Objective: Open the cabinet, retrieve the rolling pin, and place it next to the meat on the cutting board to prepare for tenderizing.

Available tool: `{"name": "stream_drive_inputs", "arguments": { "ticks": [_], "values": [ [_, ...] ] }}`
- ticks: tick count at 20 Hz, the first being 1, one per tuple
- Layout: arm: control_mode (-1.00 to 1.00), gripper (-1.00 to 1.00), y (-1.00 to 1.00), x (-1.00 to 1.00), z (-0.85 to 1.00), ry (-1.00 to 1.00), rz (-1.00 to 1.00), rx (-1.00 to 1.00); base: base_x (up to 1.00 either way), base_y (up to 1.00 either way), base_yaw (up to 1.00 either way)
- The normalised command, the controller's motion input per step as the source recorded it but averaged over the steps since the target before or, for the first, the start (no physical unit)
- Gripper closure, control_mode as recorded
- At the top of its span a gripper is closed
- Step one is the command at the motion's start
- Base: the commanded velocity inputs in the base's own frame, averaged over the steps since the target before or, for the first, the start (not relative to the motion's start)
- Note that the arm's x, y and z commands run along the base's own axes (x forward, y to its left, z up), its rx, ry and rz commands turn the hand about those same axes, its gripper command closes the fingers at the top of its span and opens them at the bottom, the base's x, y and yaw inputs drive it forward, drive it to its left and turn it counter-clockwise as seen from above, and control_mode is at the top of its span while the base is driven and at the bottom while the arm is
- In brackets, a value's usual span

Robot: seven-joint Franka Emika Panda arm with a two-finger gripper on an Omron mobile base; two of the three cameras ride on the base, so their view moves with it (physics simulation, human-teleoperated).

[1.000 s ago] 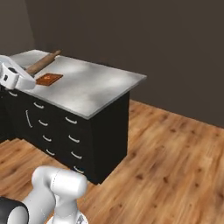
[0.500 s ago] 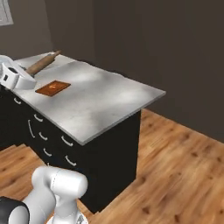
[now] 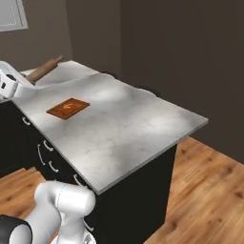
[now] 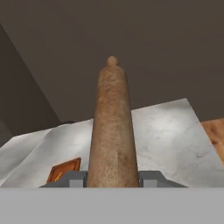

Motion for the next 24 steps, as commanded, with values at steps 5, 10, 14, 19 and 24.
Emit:
{"name": "stream_drive_inputs", "arguments": {
  "ticks": [5,10,14,19,24],
  "values": [
    [1.00,1.00,0.00,0.00,0.00,0.00,0.00,0.00,0.88,0.30,0.03],
    [1.00,1.00,0.00,0.00,0.00,0.00,0.00,0.00,0.75,0.46,-0.06],
    [1.00,1.00,0.00,0.00,0.00,0.00,0.00,0.00,0.71,0.59,-0.17],
    [1.00,1.00,0.00,0.00,0.00,0.00,0.00,0.00,0.87,0.72,-0.24],
    [1.00,1.00,0.00,0.00,0.00,0.00,0.00,0.00,0.95,0.83,-0.30]
  ]
}}
